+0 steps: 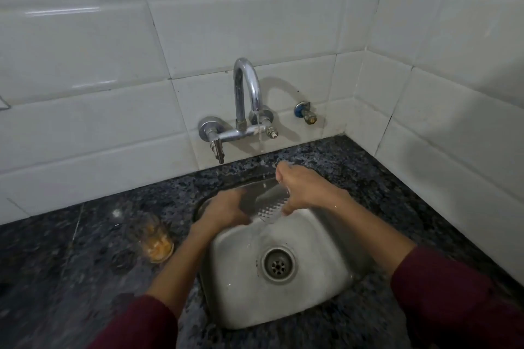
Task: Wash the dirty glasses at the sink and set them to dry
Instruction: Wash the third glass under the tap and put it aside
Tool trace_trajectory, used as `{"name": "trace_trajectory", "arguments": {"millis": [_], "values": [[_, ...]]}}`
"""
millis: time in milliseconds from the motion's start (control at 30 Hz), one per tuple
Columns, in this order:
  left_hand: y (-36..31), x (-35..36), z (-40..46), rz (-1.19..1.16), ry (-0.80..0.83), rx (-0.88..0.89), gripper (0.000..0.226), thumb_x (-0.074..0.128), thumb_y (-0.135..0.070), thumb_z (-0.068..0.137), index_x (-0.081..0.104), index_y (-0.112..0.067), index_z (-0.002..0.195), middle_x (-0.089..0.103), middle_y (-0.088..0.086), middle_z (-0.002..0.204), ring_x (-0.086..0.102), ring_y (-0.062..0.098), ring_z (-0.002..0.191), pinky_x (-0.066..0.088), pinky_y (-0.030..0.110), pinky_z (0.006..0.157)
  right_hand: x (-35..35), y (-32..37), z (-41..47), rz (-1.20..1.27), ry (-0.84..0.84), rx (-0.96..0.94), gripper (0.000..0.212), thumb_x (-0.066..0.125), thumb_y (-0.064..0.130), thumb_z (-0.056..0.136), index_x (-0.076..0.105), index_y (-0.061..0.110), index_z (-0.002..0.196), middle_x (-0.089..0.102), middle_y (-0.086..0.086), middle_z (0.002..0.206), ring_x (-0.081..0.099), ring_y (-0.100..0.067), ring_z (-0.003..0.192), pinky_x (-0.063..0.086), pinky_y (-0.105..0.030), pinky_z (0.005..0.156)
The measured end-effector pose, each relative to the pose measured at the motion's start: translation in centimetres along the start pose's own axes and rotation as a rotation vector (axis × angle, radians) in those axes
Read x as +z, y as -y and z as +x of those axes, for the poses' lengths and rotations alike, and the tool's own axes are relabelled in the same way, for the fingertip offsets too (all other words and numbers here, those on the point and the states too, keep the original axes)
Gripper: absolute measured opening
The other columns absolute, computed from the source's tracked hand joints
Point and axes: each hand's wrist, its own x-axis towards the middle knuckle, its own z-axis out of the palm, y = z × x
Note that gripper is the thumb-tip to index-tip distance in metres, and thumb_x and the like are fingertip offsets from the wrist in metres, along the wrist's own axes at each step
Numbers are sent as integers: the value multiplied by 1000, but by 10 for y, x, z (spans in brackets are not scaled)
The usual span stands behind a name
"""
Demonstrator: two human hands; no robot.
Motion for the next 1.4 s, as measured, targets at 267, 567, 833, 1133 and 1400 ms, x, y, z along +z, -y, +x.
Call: {"name": "trace_trajectory", "arguments": {"millis": [267, 567, 833, 1133, 1400], "values": [[-17, 35, -26, -339, -90, 238, 79, 86, -42, 61, 52, -17, 128, 63, 0, 123, 57, 12, 107, 39, 14, 78, -2, 12, -5, 74, 14, -165, 82, 88, 25, 54, 32, 25, 114, 39, 0, 116, 47, -17, 100, 45, -32, 77], [-8, 60, -40, -566, -366, 86, 56, 88, -34, 57, 64, -18, 104, 68, -8, 90, 61, 0, 76, 43, 7, 64, 90, 15, -17, 1113, -274, 106, 69, 85, 20, 60, 49, 28, 118, 62, 2, 114, 61, -16, 108, 51, -40, 95], [17, 45, -55, -625, -347, 123, 57, 83, -36, 68, 60, -17, 117, 68, -7, 101, 63, 4, 87, 46, 13, 74, 87, 53, 0, 940, -337, 166, 52, 84, 18, 62, 60, 19, 107, 69, -1, 96, 66, -15, 86, 49, -15, 61], [176, -25, -157, -460, -610, -29, 52, 65, -31, 86, 48, -14, 133, 66, 4, 112, 64, 15, 94, 50, 25, 81, 77, 238, 75, 868, -215, -126, 74, 86, 37, 42, 60, 22, 109, 70, -4, 105, 65, -22, 96, 53, -41, 88], [383, -17, -270, -171, -318, -766, 73, 57, -44, 89, 28, -8, 145, 34, 19, 150, 29, 37, 139, 27, 45, 113, 167, 473, 150, 911, 99, -390, 62, 89, 20, 51, 59, 25, 105, 69, -4, 107, 65, -21, 100, 51, -48, 92]]}}
